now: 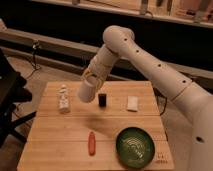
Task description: Place the ceramic cup over the eraser
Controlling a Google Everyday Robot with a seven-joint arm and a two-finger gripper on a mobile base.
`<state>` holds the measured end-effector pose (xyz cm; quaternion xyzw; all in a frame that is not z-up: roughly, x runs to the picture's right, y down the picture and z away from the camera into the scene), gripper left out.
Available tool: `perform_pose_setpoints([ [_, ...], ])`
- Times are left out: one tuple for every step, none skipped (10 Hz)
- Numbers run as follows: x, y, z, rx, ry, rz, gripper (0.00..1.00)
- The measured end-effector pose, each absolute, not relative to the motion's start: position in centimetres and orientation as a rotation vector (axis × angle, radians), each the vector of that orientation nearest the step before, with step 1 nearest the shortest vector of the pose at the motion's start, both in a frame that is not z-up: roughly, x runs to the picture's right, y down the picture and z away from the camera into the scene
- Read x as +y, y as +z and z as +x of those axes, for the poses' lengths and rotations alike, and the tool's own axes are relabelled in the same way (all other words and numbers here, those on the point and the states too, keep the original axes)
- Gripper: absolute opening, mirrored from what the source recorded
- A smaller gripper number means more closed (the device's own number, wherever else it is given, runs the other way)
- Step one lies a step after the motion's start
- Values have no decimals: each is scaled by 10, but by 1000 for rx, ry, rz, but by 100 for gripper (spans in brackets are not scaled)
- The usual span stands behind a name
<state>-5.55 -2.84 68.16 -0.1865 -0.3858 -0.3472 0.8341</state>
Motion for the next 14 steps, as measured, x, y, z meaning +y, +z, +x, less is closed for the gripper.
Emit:
perform_pose_setpoints([
  [-31,682,-53,-822,-731,-389,2],
  [-32,684,-45,-822,-724,-385,2],
  [-33,686,-39,-821,-716,-381,2],
  [-34,688,-35,-823,-709,-375,2],
  [-34,690,-34,-825,-704,-373,2],
  [-35,692,-30,-826,-696,-369,2],
  [-36,693,-26,-826,-687,-367,2],
  [-36,695,-22,-829,-683,-367,2],
  [-36,696,-14,-830,-675,-367,2],
  [-36,697,-9,-829,-669,-366,2],
  [-36,699,-9,-831,-665,-365,2],
  [-36,700,-9,-832,-665,-365,2],
  [-36,702,-8,-832,-662,-366,2],
  [-35,704,-5,-831,-657,-367,2],
])
